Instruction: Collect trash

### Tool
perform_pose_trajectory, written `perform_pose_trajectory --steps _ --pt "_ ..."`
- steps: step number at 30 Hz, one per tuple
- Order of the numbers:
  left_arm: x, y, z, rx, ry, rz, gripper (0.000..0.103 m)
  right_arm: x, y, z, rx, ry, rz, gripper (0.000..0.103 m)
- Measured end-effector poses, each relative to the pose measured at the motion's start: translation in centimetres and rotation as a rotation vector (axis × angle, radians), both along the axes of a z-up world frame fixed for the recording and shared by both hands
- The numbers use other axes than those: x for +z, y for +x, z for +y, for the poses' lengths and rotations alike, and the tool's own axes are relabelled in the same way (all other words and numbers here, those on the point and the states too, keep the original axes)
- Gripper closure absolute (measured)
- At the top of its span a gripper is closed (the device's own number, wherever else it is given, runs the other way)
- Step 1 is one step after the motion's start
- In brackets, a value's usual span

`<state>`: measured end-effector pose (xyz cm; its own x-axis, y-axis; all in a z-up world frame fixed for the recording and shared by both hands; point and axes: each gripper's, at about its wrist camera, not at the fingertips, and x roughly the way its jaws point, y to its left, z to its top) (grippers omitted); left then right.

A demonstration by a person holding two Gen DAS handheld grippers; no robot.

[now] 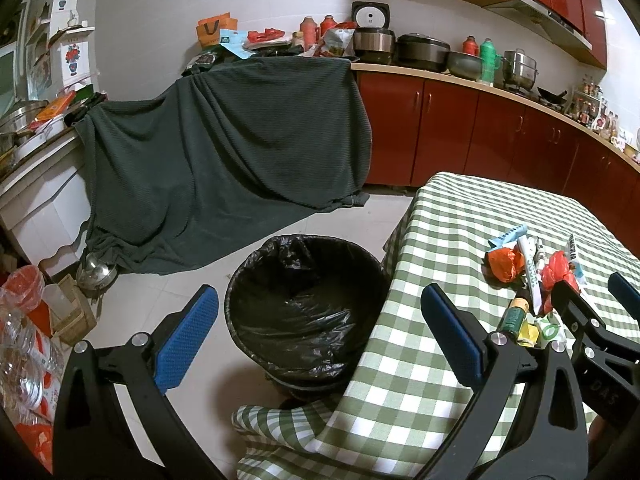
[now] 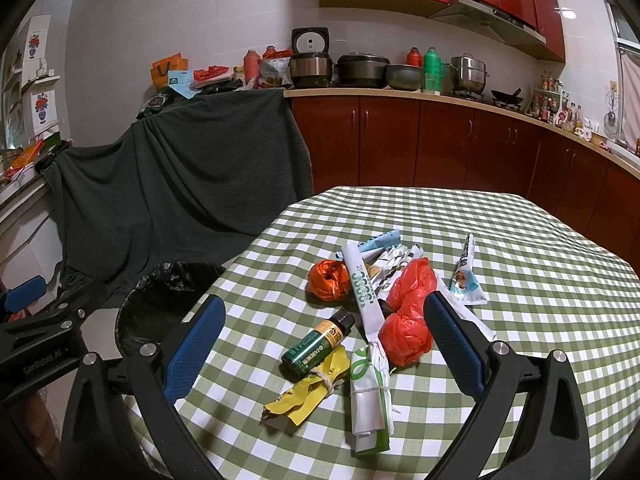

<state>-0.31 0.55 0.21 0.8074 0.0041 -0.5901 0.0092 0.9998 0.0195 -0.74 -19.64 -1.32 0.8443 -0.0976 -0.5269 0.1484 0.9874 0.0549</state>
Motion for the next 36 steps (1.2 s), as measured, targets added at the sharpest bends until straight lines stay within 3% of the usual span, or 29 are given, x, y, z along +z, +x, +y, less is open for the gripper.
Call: perform_pose_trajectory --steps 36 --pt "-0.23 0.08 0.07 0.001 0.000 0.009 0.004 0.00 -0.01 -0.19 0.000 0.002 -0.001 0.006"
